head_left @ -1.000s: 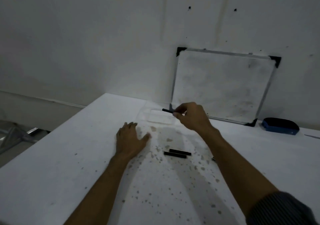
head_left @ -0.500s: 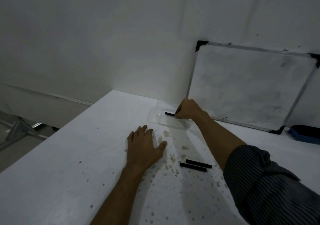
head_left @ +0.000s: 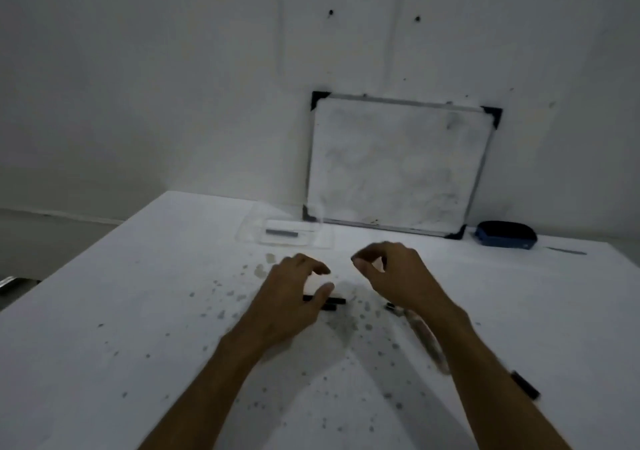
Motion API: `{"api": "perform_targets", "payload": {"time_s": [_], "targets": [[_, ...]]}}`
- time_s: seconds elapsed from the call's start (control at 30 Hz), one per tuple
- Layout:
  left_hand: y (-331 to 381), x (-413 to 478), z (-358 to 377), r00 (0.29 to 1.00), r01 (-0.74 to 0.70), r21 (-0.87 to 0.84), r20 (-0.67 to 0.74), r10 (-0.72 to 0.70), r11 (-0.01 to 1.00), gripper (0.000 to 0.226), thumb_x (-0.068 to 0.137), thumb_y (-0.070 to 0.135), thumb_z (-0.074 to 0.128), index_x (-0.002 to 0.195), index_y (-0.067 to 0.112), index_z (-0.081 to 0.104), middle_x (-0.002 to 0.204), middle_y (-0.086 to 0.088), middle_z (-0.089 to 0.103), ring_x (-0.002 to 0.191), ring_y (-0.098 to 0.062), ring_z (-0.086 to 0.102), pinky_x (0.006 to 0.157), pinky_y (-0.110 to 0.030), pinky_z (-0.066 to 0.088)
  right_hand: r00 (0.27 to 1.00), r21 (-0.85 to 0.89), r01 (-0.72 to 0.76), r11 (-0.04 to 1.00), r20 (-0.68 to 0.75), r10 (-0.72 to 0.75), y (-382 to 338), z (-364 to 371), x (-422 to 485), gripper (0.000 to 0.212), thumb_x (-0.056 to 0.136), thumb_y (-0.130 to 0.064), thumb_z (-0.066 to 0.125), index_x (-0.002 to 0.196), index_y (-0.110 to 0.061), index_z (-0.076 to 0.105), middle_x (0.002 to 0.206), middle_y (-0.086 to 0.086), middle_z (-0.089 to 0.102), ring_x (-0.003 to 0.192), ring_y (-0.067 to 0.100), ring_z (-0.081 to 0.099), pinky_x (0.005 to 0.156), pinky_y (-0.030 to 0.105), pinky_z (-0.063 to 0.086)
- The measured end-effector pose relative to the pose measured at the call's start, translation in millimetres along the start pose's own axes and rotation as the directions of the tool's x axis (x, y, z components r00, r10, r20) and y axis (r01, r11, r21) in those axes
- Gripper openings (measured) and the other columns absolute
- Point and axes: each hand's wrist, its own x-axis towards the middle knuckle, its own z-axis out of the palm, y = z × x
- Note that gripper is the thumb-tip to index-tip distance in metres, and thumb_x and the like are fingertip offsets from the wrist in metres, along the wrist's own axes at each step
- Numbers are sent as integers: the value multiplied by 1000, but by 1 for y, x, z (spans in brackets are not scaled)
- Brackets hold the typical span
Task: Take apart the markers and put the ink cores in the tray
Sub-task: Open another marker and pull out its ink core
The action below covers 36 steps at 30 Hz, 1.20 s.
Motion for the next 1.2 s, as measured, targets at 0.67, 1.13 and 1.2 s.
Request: {"api": "perform_targets", "payload": {"time_s": [0.67, 1.13, 1.2], "targets": [[71, -46, 65, 907, -421, 56, -1, 421, 905, 62, 99, 45, 62, 153, 20, 45, 158, 1, 46, 149, -16, 37, 124, -31, 29, 950, 36, -219, 975, -218, 221, 52, -7, -123, 33, 99, -42, 56, 118, -20, 72, 110, 3, 71, 92, 12, 62, 80, 25, 51], [-12, -65, -19, 975, -75, -131, -219, 45, 989, 33, 94, 49, 65, 119, 31, 76, 98, 19, 74, 93, 5, 59, 81, -29, 49, 991, 343, -136, 930, 33, 133, -1, 23, -83, 30, 106, -27, 37, 127, -26, 57, 108, -3, 65, 86, 16, 61, 68, 24, 49], [-18, -68, -23, 976, 71, -254, -182, -120, 965, 21, 97, 41, 66, 117, 38, 73, 97, 12, 76, 95, -2, 64, 81, -23, 49, 999, 67, -24, 997, 41, 21, 6, 32, -63, 32, 99, -22, 51, 129, -25, 60, 117, -1, 63, 92, 17, 62, 85, 33, 51]]}}
